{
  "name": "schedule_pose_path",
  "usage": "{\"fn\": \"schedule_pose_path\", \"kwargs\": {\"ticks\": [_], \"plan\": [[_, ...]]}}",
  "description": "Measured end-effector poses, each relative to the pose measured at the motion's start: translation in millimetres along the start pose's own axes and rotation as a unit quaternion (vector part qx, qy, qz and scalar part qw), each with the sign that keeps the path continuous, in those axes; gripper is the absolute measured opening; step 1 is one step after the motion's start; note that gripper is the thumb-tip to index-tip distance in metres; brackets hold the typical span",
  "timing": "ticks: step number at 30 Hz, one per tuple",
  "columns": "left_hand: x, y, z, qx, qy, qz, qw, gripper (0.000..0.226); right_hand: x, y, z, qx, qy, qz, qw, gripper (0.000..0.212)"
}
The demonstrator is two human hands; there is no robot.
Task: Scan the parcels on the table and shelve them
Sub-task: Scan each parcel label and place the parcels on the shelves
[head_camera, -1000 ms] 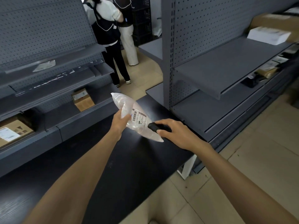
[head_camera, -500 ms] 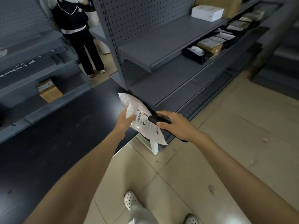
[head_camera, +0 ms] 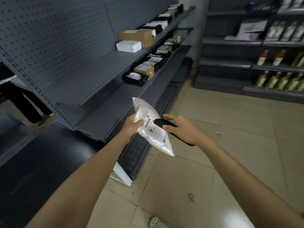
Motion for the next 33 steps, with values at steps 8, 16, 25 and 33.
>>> {"fn": "schedule_pose_path", "kwargs": {"ticks": [8, 16, 25, 33], "plan": [[-107, -19, 87, 0.020, -0.094, -0.032, 0.995, 0.034, -11, 75, 71, -0.076, 0.004, -0.040, 0.996, 0.034], [-202, 68, 196, -0.032, -0.165, -0.038, 0.985, 0.030, 39, 115, 220, -0.112, 0.059, -0.055, 0.990, 0.035], [-224, 169, 323, -0.101, -0.149, 0.026, 0.983, 0.023, 78, 95, 385, -0.107, 0.094, -0.054, 0.988, 0.041], [-175, 248, 411, -0.186, -0.073, 0.077, 0.977, 0.021, 70, 55, 499, -0.042, 0.107, -0.035, 0.993, 0.039]]}}
Point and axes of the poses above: each hand's wrist, its own z-axis towards the middle knuckle, its own y-axis out of the back of the hand, x = y × z, the point moved 6 cm from there along z, towards the middle knuckle, and after that the axes turned 4 degrees about -x, right-handed, at the moved point
